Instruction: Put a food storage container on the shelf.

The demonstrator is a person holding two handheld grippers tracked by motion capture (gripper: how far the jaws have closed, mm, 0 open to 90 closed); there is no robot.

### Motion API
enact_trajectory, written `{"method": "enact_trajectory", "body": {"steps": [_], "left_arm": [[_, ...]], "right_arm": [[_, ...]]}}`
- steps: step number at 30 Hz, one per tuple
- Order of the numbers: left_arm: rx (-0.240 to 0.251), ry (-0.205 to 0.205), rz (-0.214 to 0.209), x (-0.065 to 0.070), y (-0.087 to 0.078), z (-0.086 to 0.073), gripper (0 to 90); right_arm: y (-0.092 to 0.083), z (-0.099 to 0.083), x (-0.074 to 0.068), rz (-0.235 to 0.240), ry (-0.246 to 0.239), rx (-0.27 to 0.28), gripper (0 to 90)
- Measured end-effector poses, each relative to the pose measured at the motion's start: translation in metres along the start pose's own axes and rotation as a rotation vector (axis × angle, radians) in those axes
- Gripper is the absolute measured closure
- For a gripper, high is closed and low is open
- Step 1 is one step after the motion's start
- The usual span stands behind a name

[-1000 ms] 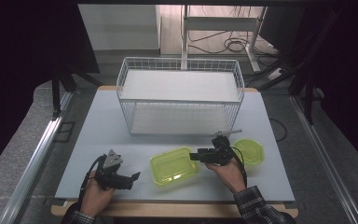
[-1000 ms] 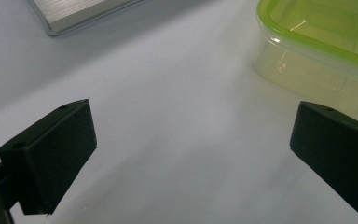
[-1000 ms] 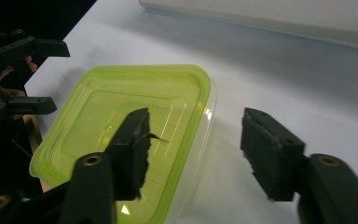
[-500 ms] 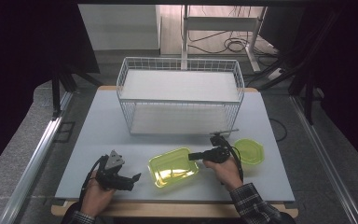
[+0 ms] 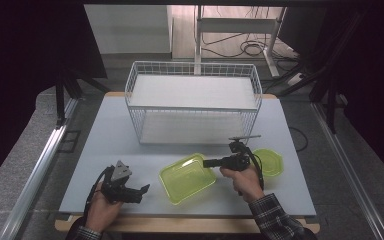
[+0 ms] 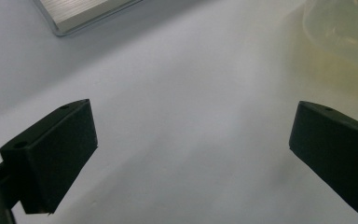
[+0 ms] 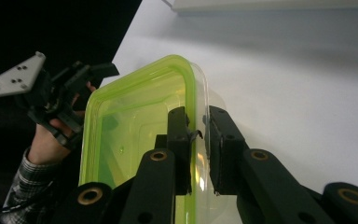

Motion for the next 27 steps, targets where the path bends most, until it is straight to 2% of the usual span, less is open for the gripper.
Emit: {"method": "enact_trajectory", "body": {"steps": [12,21,27], "left_arm": [[-0.004,-0.004,0.010,-0.001,0.000,-0.001,0.4],[-0.011,-0.004,-0.003,-0.001,0.001,-0.001,0.4],[-0.027,0.006,-0.016,0.002,0.002,-0.001,0.5]], "right_arm": [[-0.014,0.017,-0.013,0.031,-0.025,0.024,79.9],[-0.029,0.036,-0.029,0.048,-0.049,0.067,79.9],[-0.036,0.049,-0.037,0.059,-0.055,0.077,79.9]]}}
Point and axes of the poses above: each handheld gripper's, and its own axes: y roughly forward along the jaws, z roughly out of its top, x roughly to its right, the point moved 2 cm from there along y, roughly forward along the jaws, and after that the axes turned 9 degrees about z, right-handed, at the moved point
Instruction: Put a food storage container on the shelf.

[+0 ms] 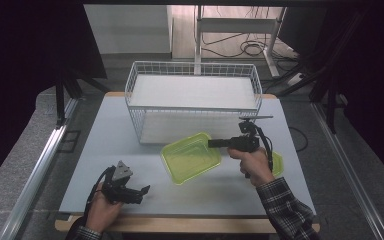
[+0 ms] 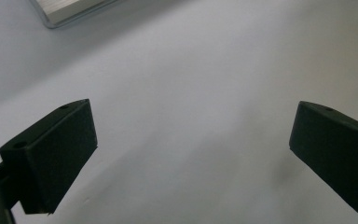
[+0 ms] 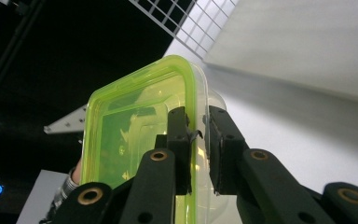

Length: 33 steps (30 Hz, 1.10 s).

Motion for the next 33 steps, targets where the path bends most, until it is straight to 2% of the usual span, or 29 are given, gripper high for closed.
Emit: {"method": "enact_trajectory", "body": {"steps": [3,13,21,27,33], "left_arm": [[-0.005,0.008,0.001,0.000,0.000,0.000,0.5],[-0.009,-0.004,0.001,0.000,0.001,0.000,0.3],[-0.013,-0.003,-0.001,-0.001,0.001,-0.001,0.3],[-0.014,-0.004,0.001,-0.001,0.001,-0.001,0.3],[-0.016,-0.006,-0.002,-0.001,0.002,-0.001,0.3]], "right_arm": [[-0.002,0.005,-0.003,0.007,0.000,0.008,79.9],[-0.014,0.038,-0.023,0.002,-0.024,0.048,80.0],[-0.018,0.058,-0.033,0.000,-0.026,0.079,79.9],[-0.021,0.076,-0.041,-0.016,-0.034,0.107,80.0],[-0.025,0.094,-0.044,-0.052,-0.039,0.150,80.0]]}}
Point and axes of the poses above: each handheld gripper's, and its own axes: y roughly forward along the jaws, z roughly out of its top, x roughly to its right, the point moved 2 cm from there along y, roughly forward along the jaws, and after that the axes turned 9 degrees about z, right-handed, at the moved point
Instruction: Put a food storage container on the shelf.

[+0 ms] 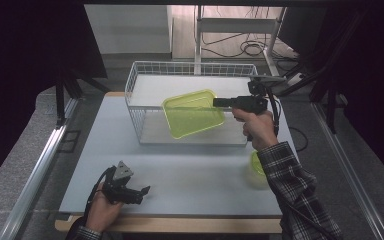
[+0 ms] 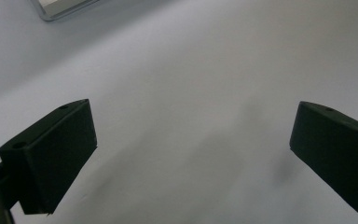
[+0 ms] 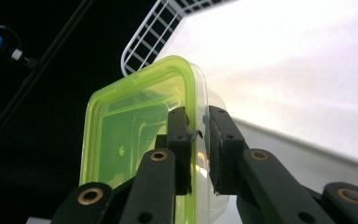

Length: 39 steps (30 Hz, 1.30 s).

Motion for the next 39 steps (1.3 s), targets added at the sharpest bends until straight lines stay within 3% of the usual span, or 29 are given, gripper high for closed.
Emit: {"method": "enact_trajectory", "body": {"steps": [18,26,30,33,39], "left_arm": [[-0.003,-0.002,0.000,-0.001,0.000,0.000,0.3],[0.010,-0.009,0.002,-0.002,-0.001,0.000,0.2],[0.015,-0.010,0.000,-0.002,-0.002,0.000,0.2],[0.015,-0.006,0.000,-0.002,-0.001,0.000,0.2],[0.011,-0.005,-0.002,-0.001,-0.001,0.000,0.2]], "right_arm": [[0.003,0.038,0.002,-0.096,-0.004,0.103,80.0],[0.007,0.053,0.004,-0.179,-0.025,0.169,80.0],[0.010,0.057,0.008,-0.215,-0.035,0.199,80.0],[0.013,0.056,0.011,-0.247,-0.048,0.189,79.9],[0.015,0.053,0.013,-0.256,-0.061,0.188,78.9]]}}
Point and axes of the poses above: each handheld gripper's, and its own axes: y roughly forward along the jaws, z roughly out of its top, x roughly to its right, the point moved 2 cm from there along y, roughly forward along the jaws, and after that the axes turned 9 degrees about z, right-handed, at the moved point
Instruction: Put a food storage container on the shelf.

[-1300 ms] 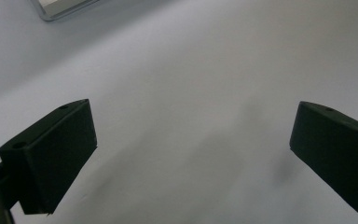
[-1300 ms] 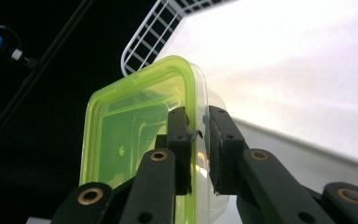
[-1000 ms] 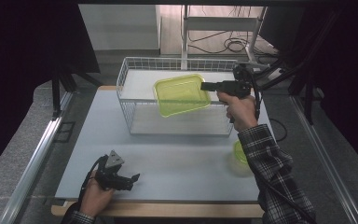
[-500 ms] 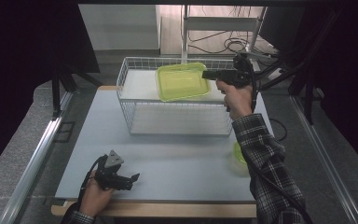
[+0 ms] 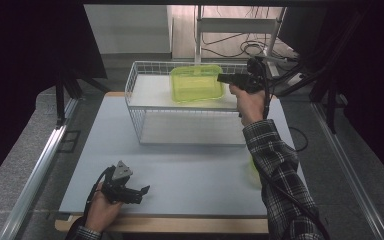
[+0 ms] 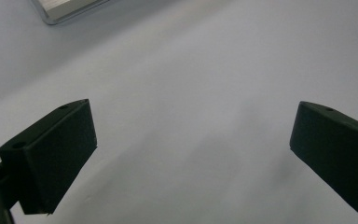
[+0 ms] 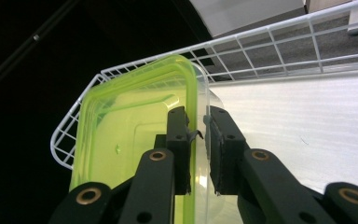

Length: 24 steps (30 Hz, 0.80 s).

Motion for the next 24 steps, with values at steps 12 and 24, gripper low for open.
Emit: {"method": "enact_trajectory", "body": {"steps": [12,24], "left_arm": [[-0.009,0.014,0.001,0.001,0.001,0.000,0.2],[-0.017,0.024,-0.003,0.002,0.002,0.000,0.2]], "right_arm": [[0.006,-0.002,0.000,-0.091,-0.074,-0.044,72.3],[0.013,-0.002,0.004,-0.174,-0.142,-0.073,55.5]]}}
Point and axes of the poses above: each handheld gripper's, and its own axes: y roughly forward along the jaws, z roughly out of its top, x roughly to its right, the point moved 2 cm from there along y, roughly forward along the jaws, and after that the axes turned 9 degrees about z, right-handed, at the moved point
